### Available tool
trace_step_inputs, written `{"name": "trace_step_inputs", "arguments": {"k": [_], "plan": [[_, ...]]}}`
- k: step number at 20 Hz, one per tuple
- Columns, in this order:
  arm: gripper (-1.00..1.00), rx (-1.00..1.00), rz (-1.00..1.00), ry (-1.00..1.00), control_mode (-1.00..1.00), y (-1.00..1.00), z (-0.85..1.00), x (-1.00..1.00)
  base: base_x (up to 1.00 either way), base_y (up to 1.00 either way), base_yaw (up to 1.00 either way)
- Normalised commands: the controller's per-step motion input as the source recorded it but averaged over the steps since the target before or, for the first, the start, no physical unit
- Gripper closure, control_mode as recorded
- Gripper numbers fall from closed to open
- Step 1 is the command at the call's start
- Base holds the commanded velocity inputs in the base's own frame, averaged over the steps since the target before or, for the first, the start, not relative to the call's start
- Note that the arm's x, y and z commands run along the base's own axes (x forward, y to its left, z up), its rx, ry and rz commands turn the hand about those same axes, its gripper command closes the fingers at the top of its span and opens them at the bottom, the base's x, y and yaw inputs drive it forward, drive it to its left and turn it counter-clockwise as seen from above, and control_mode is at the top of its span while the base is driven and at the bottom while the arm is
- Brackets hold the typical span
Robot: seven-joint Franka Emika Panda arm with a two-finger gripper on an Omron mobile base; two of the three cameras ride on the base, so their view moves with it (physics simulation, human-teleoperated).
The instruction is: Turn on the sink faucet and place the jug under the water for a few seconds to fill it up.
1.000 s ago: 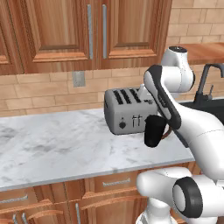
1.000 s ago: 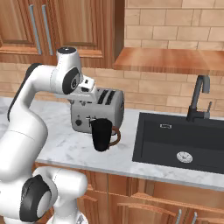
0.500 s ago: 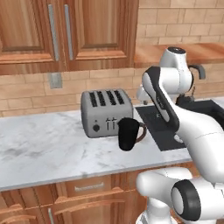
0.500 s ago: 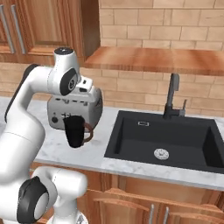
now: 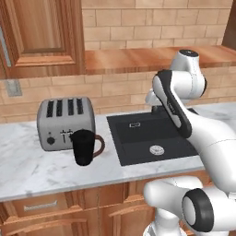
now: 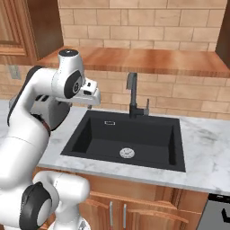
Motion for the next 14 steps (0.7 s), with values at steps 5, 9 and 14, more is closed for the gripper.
{"name": "trace_step_inputs", "arguments": {"k": [5, 9, 14], "plan": [[-1.0, 0.0, 0.0, 0.0, 1.0, 0.0, 0.0, 0.0, 0.0, -0.54, 0.0], [-1.0, 0.0, 0.0, 0.0, 1.0, 0.0, 0.0, 0.0, 0.0, -0.42, 0.0], [-1.0, 0.0, 0.0, 0.0, 1.0, 0.0, 0.0, 0.0, 0.02, -0.48, 0.0]]}}
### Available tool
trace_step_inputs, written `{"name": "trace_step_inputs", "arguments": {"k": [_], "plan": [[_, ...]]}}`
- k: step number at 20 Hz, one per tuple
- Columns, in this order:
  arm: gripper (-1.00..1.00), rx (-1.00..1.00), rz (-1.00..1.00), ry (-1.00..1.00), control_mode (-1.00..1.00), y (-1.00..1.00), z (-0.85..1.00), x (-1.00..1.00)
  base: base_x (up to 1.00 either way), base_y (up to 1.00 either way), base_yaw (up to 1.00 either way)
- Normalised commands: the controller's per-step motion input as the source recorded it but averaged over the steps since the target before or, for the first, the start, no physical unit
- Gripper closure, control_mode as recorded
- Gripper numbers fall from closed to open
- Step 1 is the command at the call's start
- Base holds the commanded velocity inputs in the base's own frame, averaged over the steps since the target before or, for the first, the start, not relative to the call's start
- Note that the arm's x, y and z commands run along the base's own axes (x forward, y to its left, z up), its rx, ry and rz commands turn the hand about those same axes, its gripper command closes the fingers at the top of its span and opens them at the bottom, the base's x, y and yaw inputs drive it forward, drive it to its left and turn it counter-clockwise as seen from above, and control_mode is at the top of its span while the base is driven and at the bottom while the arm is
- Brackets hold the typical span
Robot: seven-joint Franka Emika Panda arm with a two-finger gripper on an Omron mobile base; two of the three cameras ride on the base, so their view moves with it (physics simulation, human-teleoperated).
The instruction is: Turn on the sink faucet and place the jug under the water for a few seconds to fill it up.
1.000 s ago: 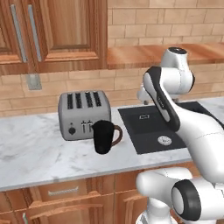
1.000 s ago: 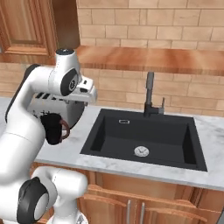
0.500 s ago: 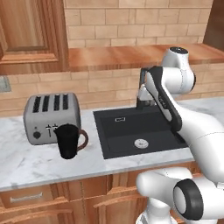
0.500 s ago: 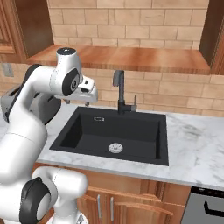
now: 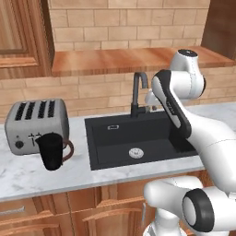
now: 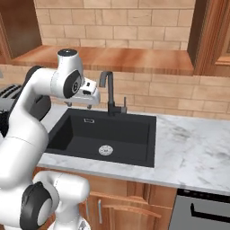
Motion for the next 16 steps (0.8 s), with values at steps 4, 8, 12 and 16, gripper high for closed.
{"name": "trace_step_inputs", "arguments": {"k": [4, 8, 12, 16], "plan": [[-1.0, 0.0, 0.0, 0.0, 1.0, 0.0, 0.0, 0.0, 0.02, -0.51, 0.0], [-1.0, 0.0, 0.0, 0.0, 1.0, 0.0, 0.0, 0.0, 0.03, -0.36, 0.0], [-1.0, 0.0, 0.0, 0.0, 1.0, 0.0, 0.0, 0.0, 0.0, -0.01, 0.0], [-1.0, 0.0, 0.0, 0.0, 1.0, 0.0, 0.0, 0.0, 0.0, 0.0, 0.0]]}}
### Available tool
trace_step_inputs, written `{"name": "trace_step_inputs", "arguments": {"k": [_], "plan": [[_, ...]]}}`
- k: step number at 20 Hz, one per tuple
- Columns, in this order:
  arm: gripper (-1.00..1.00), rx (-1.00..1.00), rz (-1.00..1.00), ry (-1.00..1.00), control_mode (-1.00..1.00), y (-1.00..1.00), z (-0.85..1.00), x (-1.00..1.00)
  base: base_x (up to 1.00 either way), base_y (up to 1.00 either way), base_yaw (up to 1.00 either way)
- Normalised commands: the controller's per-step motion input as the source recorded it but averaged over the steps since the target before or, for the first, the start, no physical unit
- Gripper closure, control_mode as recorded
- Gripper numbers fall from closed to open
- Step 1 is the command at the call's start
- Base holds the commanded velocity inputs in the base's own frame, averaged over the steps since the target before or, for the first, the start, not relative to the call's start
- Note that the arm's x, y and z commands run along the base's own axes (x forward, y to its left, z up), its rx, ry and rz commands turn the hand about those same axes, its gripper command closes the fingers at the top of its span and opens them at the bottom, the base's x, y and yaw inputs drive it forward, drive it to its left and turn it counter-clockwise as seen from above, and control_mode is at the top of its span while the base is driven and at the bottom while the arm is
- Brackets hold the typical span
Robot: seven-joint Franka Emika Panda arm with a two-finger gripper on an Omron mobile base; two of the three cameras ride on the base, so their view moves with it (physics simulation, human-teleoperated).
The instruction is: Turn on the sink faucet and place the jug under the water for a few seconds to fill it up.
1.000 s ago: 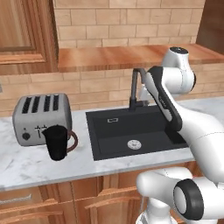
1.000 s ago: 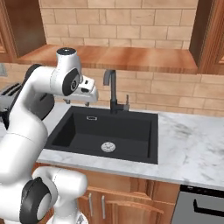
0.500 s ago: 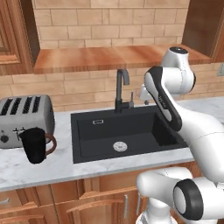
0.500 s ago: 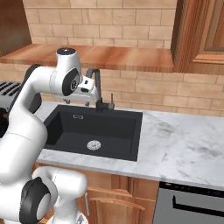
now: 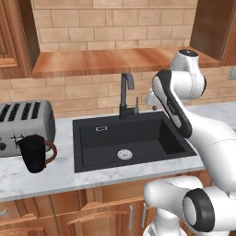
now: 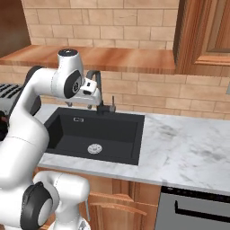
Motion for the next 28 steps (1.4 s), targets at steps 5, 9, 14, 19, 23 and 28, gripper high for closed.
{"name": "trace_step_inputs", "arguments": {"k": [5, 9, 14, 19, 23, 28], "plan": [[-1.0, 0.0, 0.0, 0.0, 1.0, 0.0, 0.0, 0.0, -0.01, 0.0, 0.0], [-1.0, 0.0, 0.05, -0.13, -1.0, -0.44, -0.34, 0.05, 0.0, 0.0, 0.0], [-1.0, 0.06, 0.35, -0.36, -1.0, -0.61, -0.62, 0.47, 0.0, 0.0, 0.0], [-1.0, 0.09, 0.47, -0.54, -1.0, -0.48, -0.54, 0.3, 0.0, 0.0, 0.0], [-1.0, 0.08, 0.52, -0.65, -1.0, -0.27, -0.17, 0.32, 0.0, 0.0, 0.0], [-1.0, 0.04, 0.34, -0.31, -1.0, -0.02, 0.0, 0.61, 0.0, 0.0, 0.0]]}}
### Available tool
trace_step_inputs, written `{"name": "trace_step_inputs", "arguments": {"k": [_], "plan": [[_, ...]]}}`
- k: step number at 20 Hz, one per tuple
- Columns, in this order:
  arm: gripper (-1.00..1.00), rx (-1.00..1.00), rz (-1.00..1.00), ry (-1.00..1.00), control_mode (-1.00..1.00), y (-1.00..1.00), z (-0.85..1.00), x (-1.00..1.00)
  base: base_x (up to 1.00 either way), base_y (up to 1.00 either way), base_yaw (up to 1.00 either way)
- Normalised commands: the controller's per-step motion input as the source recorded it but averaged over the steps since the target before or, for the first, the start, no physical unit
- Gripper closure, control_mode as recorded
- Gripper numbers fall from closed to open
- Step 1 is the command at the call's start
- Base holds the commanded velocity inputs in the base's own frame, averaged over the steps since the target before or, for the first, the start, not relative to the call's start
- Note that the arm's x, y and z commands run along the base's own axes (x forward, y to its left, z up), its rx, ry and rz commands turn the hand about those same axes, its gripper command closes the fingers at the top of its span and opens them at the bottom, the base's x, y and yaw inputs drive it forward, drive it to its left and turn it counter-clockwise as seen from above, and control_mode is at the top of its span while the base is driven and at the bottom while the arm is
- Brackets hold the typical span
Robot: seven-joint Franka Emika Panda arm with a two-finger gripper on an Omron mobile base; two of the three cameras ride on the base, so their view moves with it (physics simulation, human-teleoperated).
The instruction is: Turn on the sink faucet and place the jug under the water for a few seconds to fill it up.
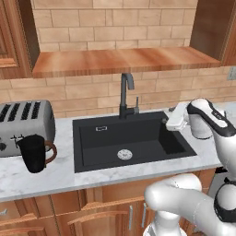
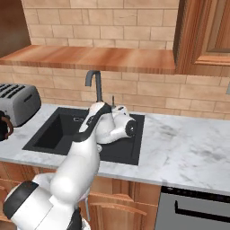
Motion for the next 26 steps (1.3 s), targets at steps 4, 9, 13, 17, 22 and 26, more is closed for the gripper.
{"name": "trace_step_inputs", "arguments": {"k": [4, 9, 13, 17, 22, 26], "plan": [[-1.0, 0.03, 0.16, -0.12, -1.0, 0.0, -0.02, 0.64, 0.0, 0.0, 0.0], [-1.0, 0.06, 0.14, -0.01, -1.0, -0.02, -0.05, 0.41, 0.0, 0.0, 0.0], [-1.0, 0.01, 0.01, 0.0, -1.0, 0.0, 0.0, 0.55, 0.0, 0.0, 0.0], [-1.0, 0.02, 0.0, 0.01, -1.0, 0.0, 0.0, 0.5, 0.0, 0.0, 0.0], [-1.0, 0.01, 0.0, 0.0, -1.0, 0.02, -0.1, 0.49, 0.0, 0.0, 0.0], [-1.0, 0.0, 0.02, 0.0, -1.0, 0.03, -0.22, 0.47, 0.0, 0.0, 0.0]]}}
